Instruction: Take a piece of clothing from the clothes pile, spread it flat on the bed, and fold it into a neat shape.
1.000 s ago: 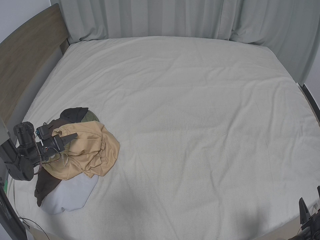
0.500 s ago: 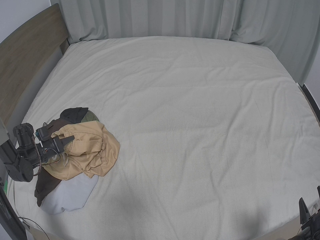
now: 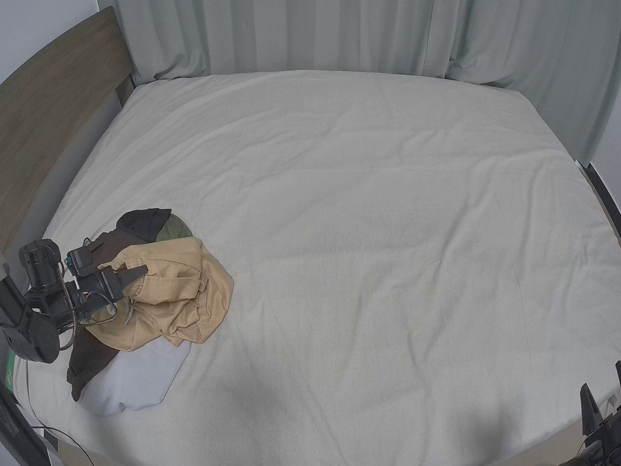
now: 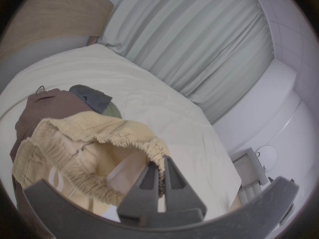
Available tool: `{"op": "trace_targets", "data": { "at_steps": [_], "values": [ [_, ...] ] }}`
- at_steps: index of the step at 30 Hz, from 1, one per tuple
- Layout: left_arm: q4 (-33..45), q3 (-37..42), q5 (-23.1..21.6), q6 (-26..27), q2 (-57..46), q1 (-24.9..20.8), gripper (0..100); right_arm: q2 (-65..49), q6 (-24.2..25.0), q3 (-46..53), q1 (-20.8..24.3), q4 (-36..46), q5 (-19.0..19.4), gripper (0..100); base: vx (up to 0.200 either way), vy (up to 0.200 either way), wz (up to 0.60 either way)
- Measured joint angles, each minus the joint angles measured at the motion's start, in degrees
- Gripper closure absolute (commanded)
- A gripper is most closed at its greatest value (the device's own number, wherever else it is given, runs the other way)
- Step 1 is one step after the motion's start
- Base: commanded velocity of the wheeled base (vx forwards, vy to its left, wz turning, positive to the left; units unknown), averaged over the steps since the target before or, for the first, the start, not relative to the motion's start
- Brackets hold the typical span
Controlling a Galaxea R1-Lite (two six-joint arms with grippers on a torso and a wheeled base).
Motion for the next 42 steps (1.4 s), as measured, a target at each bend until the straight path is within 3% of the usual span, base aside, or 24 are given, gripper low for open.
{"op": "trace_targets", "data": {
  "at_steps": [14,21,26,32,42],
  "values": [
    [0.0,4.3,0.4,0.5,-9.0,-3.9,100,0.0,0.1,0.0,0.0,0.0,0.0,0,0.000,0.000,0.00],
    [-0.5,4.8,4.5,-0.4,-10.3,-4.8,100,0.0,0.1,0.0,0.0,0.0,0.0,0,0.000,0.000,0.00],
    [-3.7,4.8,6.1,-6.8,-10.6,-5.2,100,0.0,0.2,0.0,0.0,0.1,0.0,0,0.000,0.000,0.00],
    [-12.2,5.0,11.5,-17.2,-10.5,-6.6,100,0.0,0.1,0.0,0.0,0.1,-0.1,0,0.000,0.000,0.00],
    [-19.1,6.4,26.2,-26.6,-10.4,-12.2,100,0.0,0.2,0.0,0.0,0.1,-0.1,0,0.000,0.000,0.00]
  ]
}}
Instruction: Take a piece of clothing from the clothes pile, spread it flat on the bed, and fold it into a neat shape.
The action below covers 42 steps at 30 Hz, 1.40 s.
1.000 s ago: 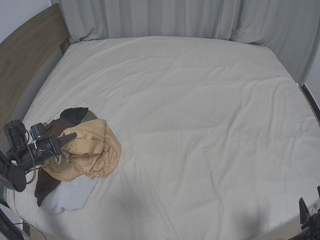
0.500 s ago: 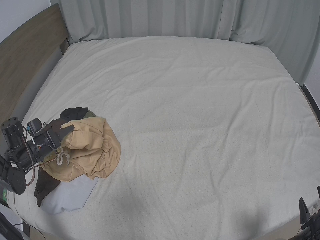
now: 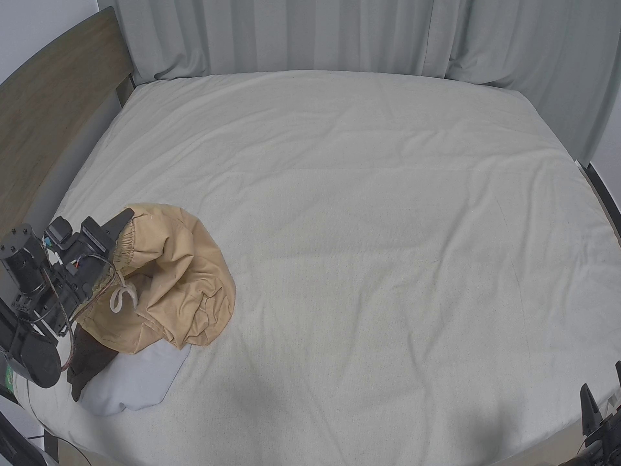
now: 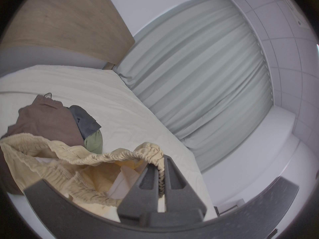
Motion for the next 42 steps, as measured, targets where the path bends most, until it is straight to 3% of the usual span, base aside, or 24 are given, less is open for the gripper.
{"op": "trace_targets", "data": {
  "at_steps": [9,16,27,42],
  "values": [
    [-2.1,0.6,8.9,-5.3,-0.4,-4.8,100,0.0,0.0,0.0,0.0,0.0,0.0,0,0.000,0.000,0.00],
    [-2.2,-1.1,18.4,-10.4,-0.8,-8.9,100,0.0,0.0,0.0,0.0,0.0,0.0,0,0.000,0.000,0.00],
    [-0.3,-2.7,19.4,-11.3,-6.2,-15.3,100,0.0,0.0,0.0,0.0,0.0,0.0,0,0.000,0.000,0.00],
    [14.7,-10.0,19.2,-11.4,-17.9,-21.2,100,0.0,0.0,0.0,0.0,0.0,0.0,0,0.000,0.000,0.00]
  ]
}}
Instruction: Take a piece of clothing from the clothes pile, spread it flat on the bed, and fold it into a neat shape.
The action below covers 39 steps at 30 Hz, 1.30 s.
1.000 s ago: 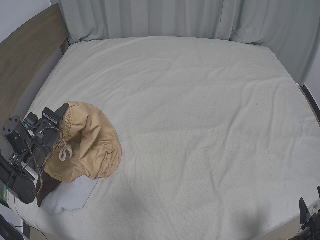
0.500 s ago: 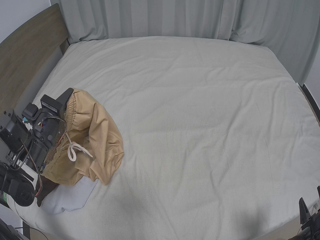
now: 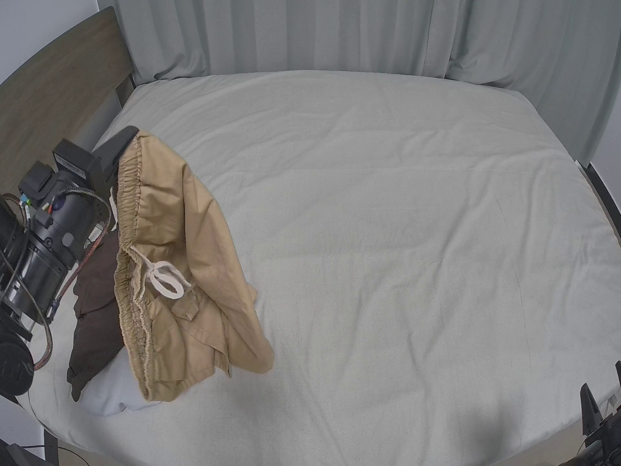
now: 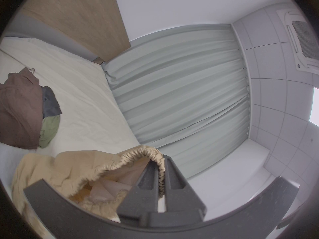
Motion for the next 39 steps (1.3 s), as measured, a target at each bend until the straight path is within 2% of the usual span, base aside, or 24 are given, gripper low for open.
{"op": "trace_targets", "data": {
  "at_steps": [6,12,23,27,31,33,39],
  "values": [
    [1.1,0.5,-0.9,0.0,-2.1,-0.9,100,0.0,0.0,0.0,0.0,0.0,0.0,0,0.000,0.000,0.00],
    [0.6,3.9,-4.8,0.0,-2.5,-0.9,100,0.0,0.0,0.0,0.0,0.0,0.0,0,0.000,0.000,0.00],
    [0.1,4.9,-5.0,0.0,2.6,-1.2,100,0.0,0.1,0.0,0.0,0.0,0.0,0,0.000,0.000,0.00],
    [-1.1,3.8,-5.0,0.1,7.5,-3.9,100,0.0,0.0,0.0,0.0,0.0,0.0,0,0.000,0.000,0.00],
    [-1.8,1.6,-5.1,0.1,12.5,-9.2,100,0.0,0.0,0.0,0.0,0.0,0.0,0,0.000,0.000,0.00],
    [-1.9,-0.5,-5.1,0.2,16.0,-13.2,100,0.0,0.0,0.0,0.0,0.0,0.0,0,0.000,0.000,0.00],
    [-1.9,-10.3,-5.1,0.4,26.0,-20.8,100,0.0,0.0,0.0,0.0,0.0,0.0,0,0.000,0.000,0.00]
  ]
}}
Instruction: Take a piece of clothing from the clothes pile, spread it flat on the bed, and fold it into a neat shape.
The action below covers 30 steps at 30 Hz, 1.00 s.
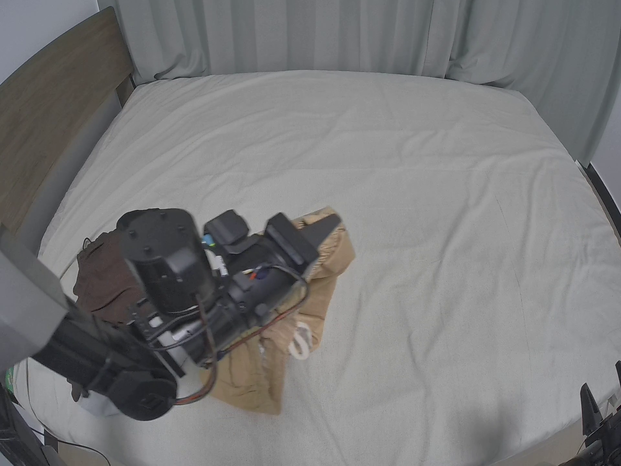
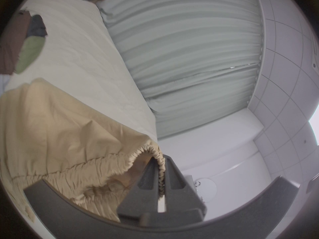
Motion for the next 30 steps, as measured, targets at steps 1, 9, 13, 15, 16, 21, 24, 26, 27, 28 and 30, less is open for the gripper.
{"op": "trace_targets", "data": {
  "at_steps": [1,9,13,15,16,21,24,26,27,28,30],
  "values": [
    [0.1,-2.1,-0.1,0.0,1.4,-1.1,100,0.0,0.0,0.0,0.0,0.0,0.0,0,0.000,0.000,0.00],
    [2.5,-19.4,-4.2,-3.2,9.8,-10.9,100,0.0,0.0,0.0,0.0,0.0,0.0,0,0.000,0.000,0.00],
    [3.3,-27.0,-5.6,-8.4,9.4,-14.1,100,0.0,0.0,0.0,0.0,0.0,0.0,0,0.000,0.000,0.00],
    [3.4,-29.2,-6.0,-10.5,7.9,-14.9,100,0.0,0.0,0.0,0.0,0.0,0.0,0,0.000,0.000,0.00],
    [3.5,-29.8,-6.1,-11.3,7.1,-14.9,100,0.0,0.0,0.0,0.0,0.0,0.0,0,0.000,0.000,0.00],
    [4.4,-28.9,-6.3,-14.9,2.5,-13.1,100,0.0,0.0,0.0,0.0,0.0,0.0,0,0.000,0.000,0.00],
    [5.0,-26.2,-6.2,-14.8,0.9,-10.4,100,0.0,0.0,0.0,0.0,0.0,0.0,0,0.000,0.000,0.00],
    [4.9,-24.1,-6.2,-13.7,0.4,-8.7,100,0.0,0.0,0.0,0.0,0.0,0.0,0,0.000,0.000,0.00],
    [4.7,-22.7,-6.2,-12.6,0.2,-7.5,100,0.0,0.0,0.0,0.0,0.0,0.0,0,0.000,0.000,0.00],
    [4.4,-20.7,-6.2,-11.1,0.1,-5.9,100,0.0,0.0,0.0,0.0,0.0,0.0,0,0.000,0.000,0.00],
    [3.2,-17.1,-6.2,-8.6,0.2,-3.0,100,0.0,0.0,0.0,0.0,0.0,0.0,0,0.000,0.000,0.00]
  ]
}}
